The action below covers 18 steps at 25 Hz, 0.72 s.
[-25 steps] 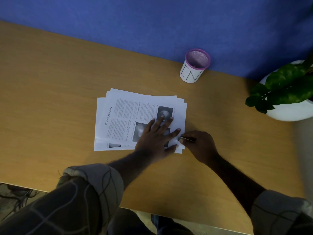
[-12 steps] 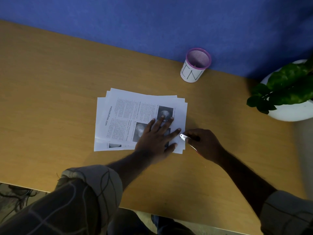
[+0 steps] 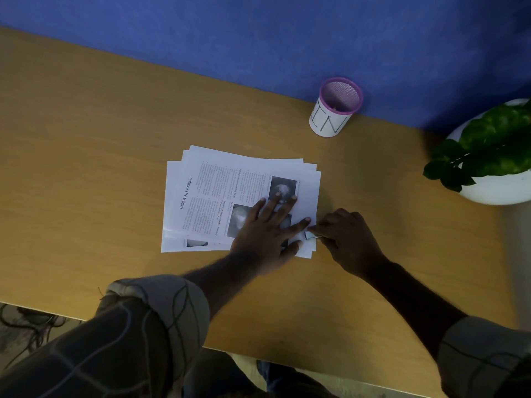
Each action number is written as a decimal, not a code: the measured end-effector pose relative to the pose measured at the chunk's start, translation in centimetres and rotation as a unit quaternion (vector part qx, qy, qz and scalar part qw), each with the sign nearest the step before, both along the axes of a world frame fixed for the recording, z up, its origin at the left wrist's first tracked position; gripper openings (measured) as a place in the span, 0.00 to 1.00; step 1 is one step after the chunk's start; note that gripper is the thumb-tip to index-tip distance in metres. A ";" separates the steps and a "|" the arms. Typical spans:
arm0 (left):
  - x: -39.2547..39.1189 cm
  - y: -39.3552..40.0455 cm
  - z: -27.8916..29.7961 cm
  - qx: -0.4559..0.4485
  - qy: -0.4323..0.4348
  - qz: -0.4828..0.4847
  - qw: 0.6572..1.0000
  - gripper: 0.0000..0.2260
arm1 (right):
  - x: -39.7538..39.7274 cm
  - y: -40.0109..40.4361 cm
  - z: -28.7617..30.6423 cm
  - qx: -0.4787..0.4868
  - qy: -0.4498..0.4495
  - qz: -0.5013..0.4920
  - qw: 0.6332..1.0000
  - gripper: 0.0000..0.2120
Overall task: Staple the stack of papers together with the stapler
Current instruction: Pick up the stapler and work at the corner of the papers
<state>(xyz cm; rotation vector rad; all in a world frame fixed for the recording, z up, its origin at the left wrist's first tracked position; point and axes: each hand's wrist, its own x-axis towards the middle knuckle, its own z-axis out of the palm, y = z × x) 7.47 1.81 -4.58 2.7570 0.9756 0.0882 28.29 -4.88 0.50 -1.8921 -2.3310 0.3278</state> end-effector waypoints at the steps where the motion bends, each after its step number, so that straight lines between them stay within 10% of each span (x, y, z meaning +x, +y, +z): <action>1: 0.0 0.0 0.0 0.001 0.000 0.001 1.000 0.24 | 0.0 0.1 0.0 0.001 0.002 0.007 1.000 0.15; 18: 0.0 0.1 -0.3 0.006 -0.005 0.004 1.000 0.24 | -0.5 0.8 -0.1 -0.017 0.029 0.039 0.999 0.14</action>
